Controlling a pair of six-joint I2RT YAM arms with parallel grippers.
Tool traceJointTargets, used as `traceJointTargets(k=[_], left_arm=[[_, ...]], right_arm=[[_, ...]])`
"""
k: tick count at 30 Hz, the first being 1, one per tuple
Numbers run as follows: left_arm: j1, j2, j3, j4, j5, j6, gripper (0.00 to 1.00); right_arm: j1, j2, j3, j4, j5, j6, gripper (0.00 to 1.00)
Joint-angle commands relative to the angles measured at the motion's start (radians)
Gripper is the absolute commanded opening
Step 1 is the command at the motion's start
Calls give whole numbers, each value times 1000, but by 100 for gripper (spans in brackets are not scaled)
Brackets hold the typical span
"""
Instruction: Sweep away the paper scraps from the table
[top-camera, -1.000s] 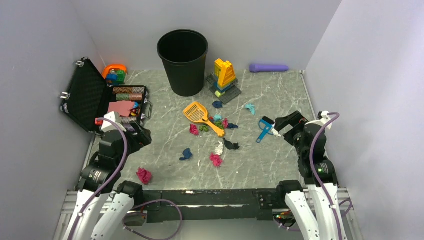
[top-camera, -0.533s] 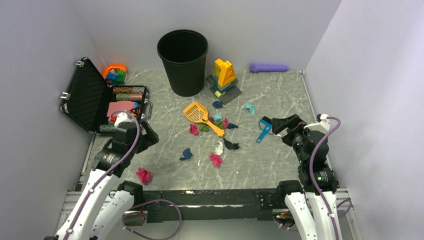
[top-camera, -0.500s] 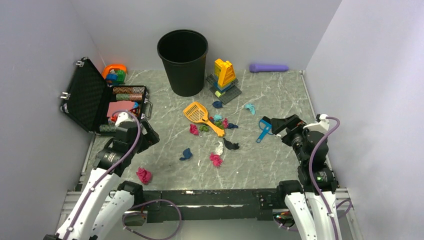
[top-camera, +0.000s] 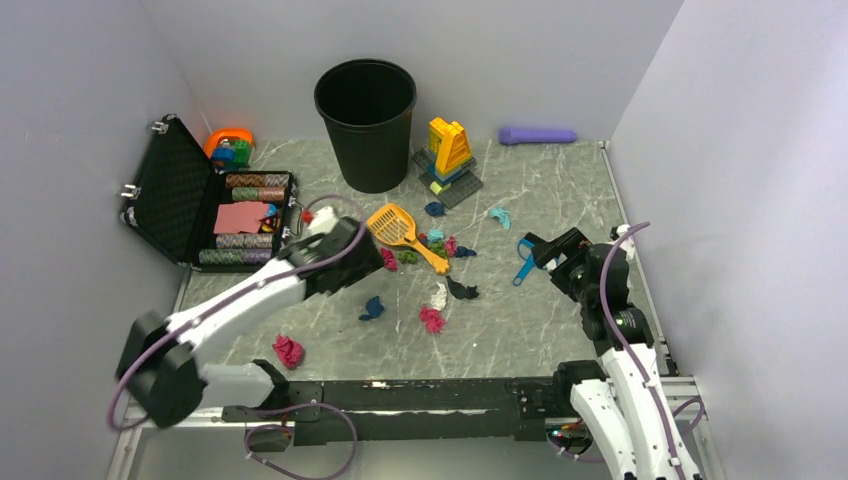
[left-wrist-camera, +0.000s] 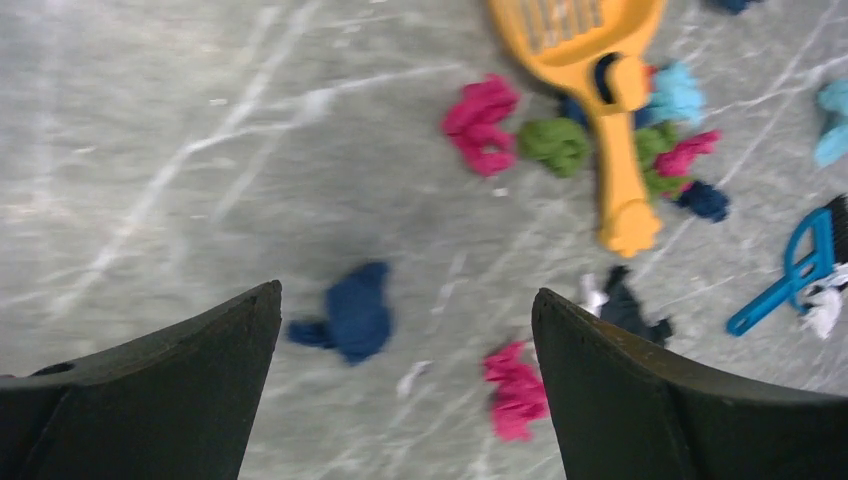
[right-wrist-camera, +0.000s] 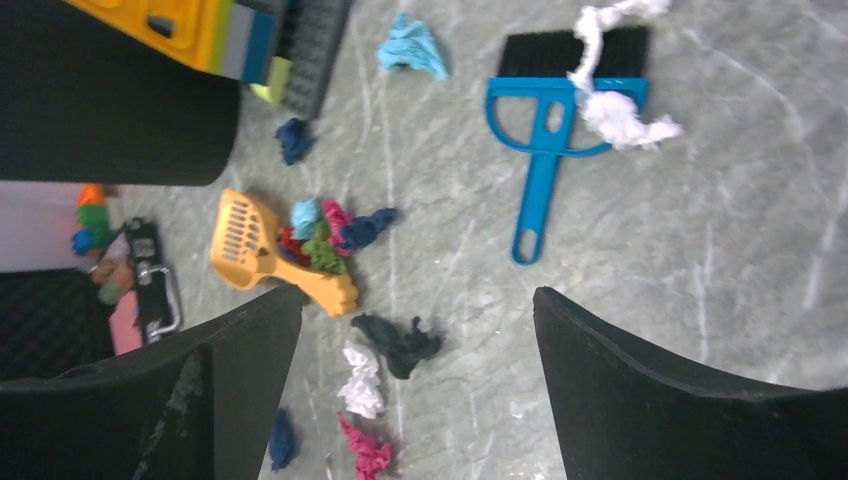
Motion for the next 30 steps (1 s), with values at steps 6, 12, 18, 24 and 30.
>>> traceJointTargets(k=[6,12,18,24,30], left_arm=[[-205,566,609,-281,-191,-364,94],[-217,743,756,-253,-193,-372,92],[-215,822,795,-226,-258,-450,85],[-216,921,877,-210,-278,-445,78],[-211,974,890,-217,-290,-489,64]], right_arm=[[-1,47,107,-111,112,11,87],[0,-26,108,-119,146,-13,86],[16,-26,115,-133,156,-29,83],[32,-20,124,-124,163,-49,81],[40,-19,131,-132,177,-58,81]])
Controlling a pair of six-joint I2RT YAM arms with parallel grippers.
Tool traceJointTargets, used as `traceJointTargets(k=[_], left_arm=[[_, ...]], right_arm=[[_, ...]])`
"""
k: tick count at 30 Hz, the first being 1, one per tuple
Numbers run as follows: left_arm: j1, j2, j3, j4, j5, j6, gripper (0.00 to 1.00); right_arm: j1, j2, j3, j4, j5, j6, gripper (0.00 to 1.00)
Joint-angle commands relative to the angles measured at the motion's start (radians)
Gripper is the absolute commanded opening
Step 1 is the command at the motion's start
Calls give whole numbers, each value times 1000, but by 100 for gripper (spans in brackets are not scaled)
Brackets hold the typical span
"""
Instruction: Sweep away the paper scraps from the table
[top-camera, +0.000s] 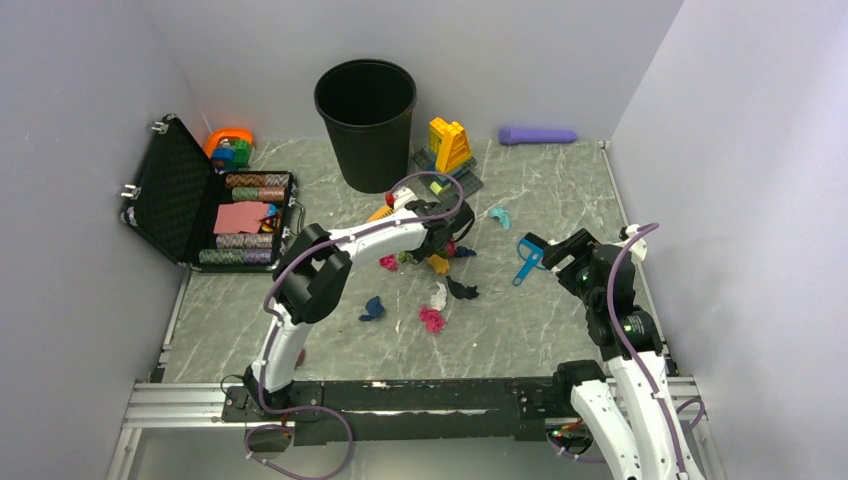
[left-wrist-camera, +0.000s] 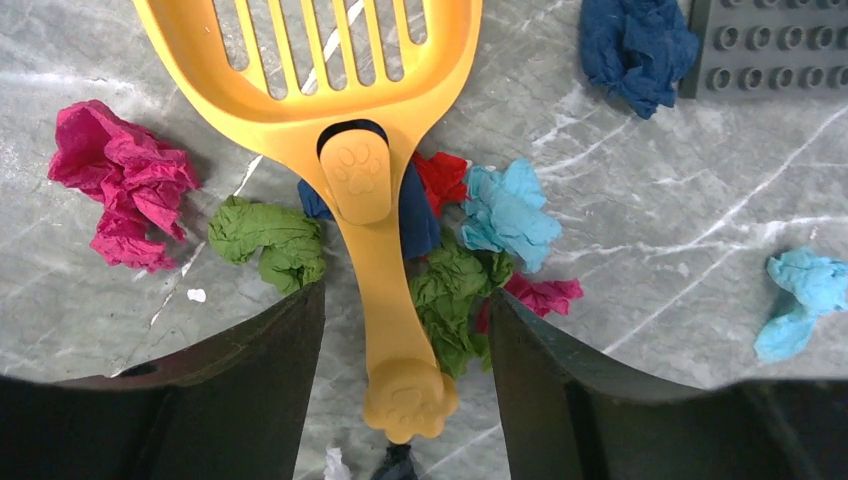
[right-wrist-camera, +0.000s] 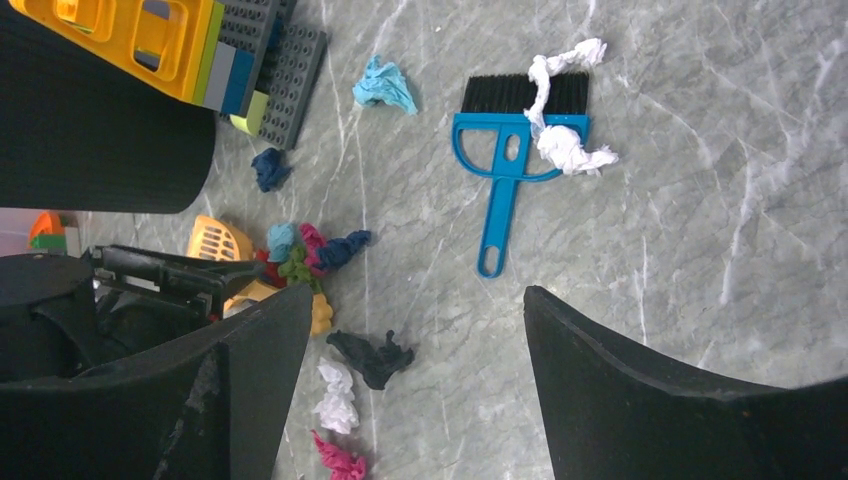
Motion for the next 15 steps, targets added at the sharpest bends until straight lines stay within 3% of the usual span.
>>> traceJointTargets(k=[1,6,10,12,15], left_arm=[[1,21,14,3,-36,-47,64],[7,60,21,-2,-24,-41,59],[13,58,6,14,-7,-27,39],[15,41,-23,66,-4,15,34],[14,7,-48,90,-16,68,15]], right_arm=[[8,1,51,-6,30,-22,81],[8,-7,44,-1,24,-24,80],[9,-8,39,3,23,-19,79],[8,-9,38,3,23,-18,78],[7,-11,39,-8,45,-19,77]])
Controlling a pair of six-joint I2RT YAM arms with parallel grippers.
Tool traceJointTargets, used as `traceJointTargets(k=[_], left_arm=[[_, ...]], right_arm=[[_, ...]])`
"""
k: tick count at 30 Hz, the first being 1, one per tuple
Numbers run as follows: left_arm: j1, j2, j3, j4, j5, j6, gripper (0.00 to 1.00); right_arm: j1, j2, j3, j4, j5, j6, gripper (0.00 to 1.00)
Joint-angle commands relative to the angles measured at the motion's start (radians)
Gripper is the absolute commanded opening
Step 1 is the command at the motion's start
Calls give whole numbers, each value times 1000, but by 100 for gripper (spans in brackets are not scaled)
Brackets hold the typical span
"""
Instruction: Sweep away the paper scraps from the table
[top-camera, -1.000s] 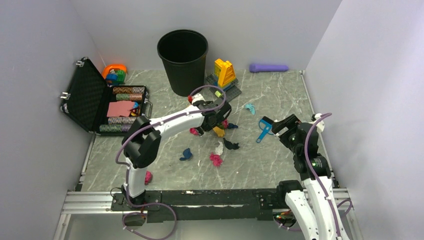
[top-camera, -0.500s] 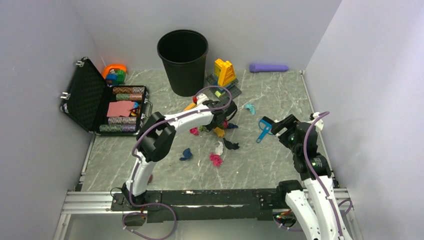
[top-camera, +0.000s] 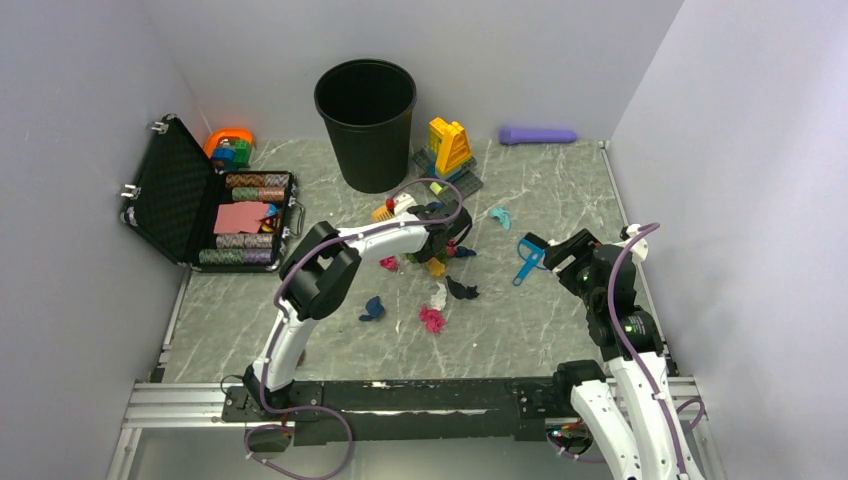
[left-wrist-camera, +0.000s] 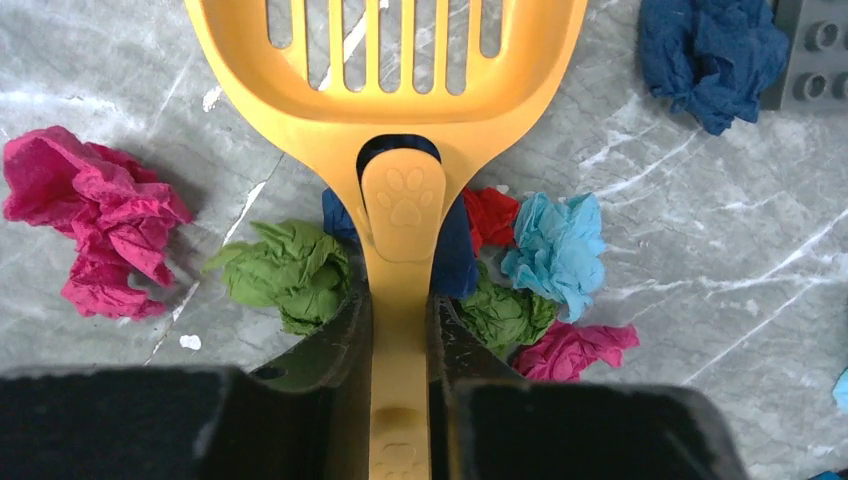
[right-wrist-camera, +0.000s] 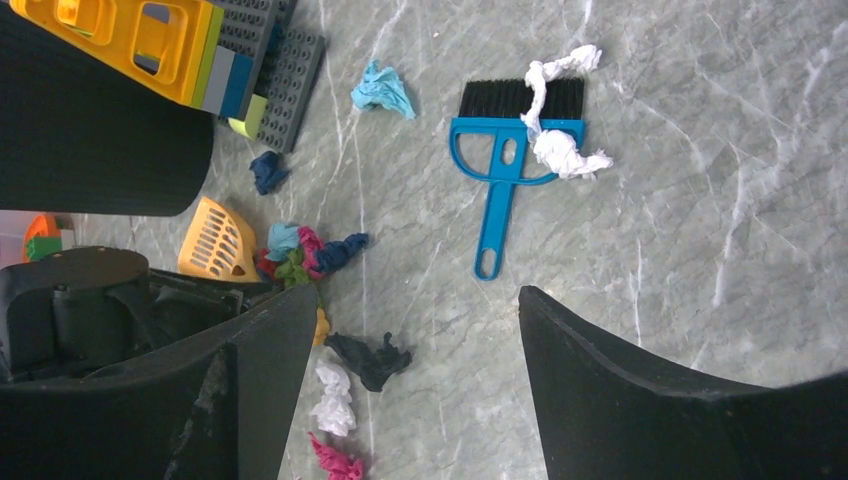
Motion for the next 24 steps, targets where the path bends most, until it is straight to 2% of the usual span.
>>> traceJointTargets(k=[1,4,13,18,21,22,24], left_arm=[[1,-68,-22,29,-22,70,13],[1,-124,-30,-13,-23,121,14],[3,-390,-152,84,154,516,16],[11,-555,-241,115,235,777,18],[53,-667,-337,109,292,860,18],[82,-707,-373,108,311,876,18],[134,-793,-442,99,337,902,18]], right_arm=[[6,-10,34,-7,44,-9,77],[6,-17,38,-10,55,-16,77],[5,11,12,49,-22,-6,77],[6,124,12,129,-217,-78,81],[13,220,22,161,-329,-115,79],[36,254,33,166,-336,-138,79],[132,326,80,132,-241,-159,80]])
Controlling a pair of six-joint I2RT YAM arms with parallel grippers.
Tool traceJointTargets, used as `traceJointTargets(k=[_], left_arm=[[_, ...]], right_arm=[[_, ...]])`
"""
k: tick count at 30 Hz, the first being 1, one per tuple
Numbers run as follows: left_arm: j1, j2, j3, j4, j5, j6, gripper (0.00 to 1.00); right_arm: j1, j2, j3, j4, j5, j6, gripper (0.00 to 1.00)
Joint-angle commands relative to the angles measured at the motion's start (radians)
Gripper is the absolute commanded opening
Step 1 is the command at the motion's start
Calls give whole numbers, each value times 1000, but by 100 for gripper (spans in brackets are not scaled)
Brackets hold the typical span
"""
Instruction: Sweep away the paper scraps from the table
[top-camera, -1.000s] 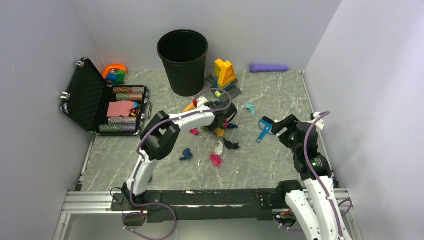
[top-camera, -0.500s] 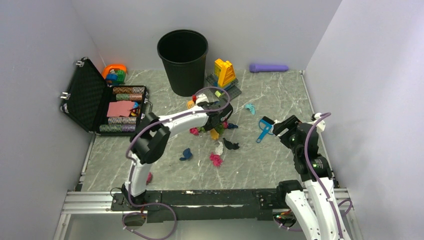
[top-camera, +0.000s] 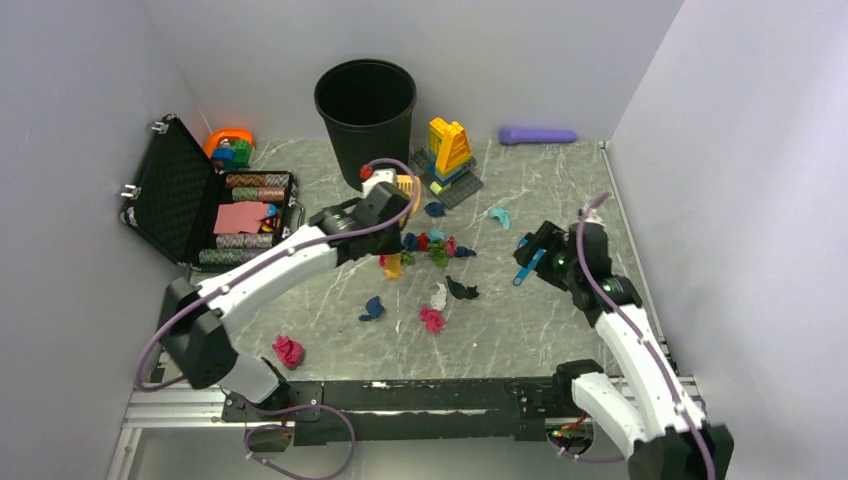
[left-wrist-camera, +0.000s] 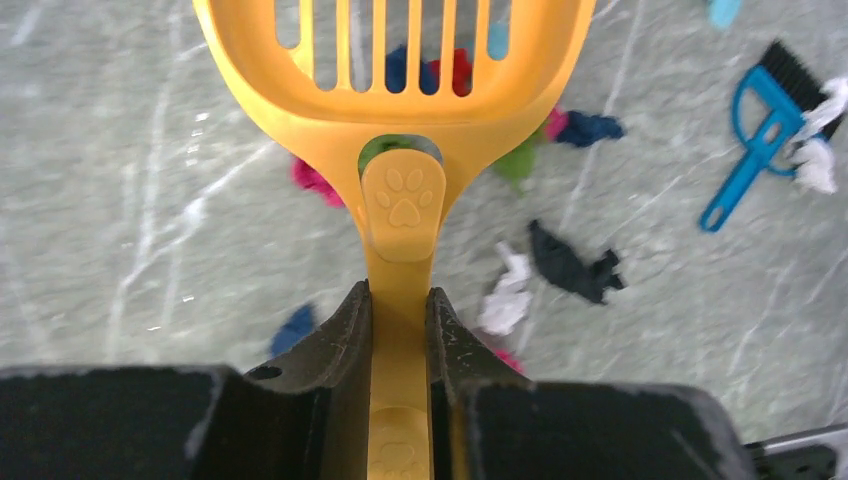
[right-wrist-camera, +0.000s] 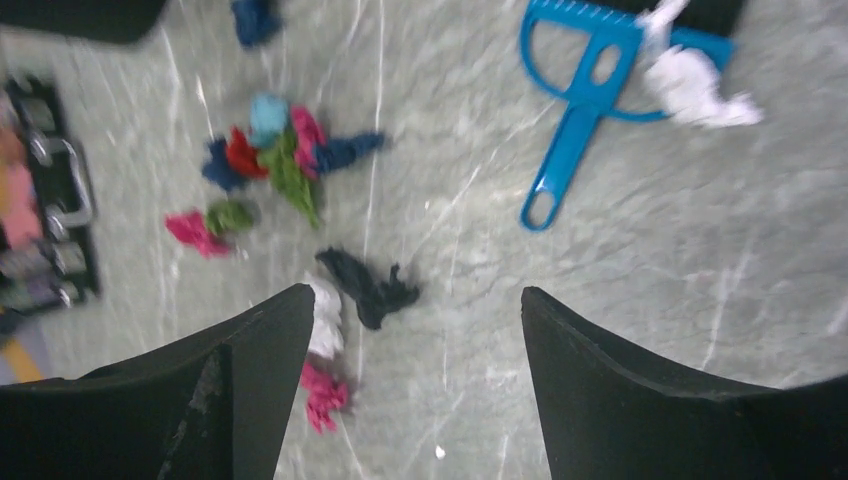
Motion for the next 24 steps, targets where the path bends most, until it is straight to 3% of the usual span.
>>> traceJointTargets(k=[1,3,7,13,19,24], left_arm=[[120,-177,-132,-15,91,157,18],[180,-274,-191,-34,110,174,18],[283,-417,-272,-106,121,182,18],[381,-570,-333,-201,118,217,19],[404,-586,-374,-240,166,256,19],[404,-588,-488,-139,249,260,19]], right_arm=[[173,133,103,12,42,-84,81],[260,189,129,10,112,-83,83],[363,251,110,119,64,-44,82],[599,425,196,192,157,-35,83],[621,552,290,90,355,20,85],[619,582,317,26,494,60,86]])
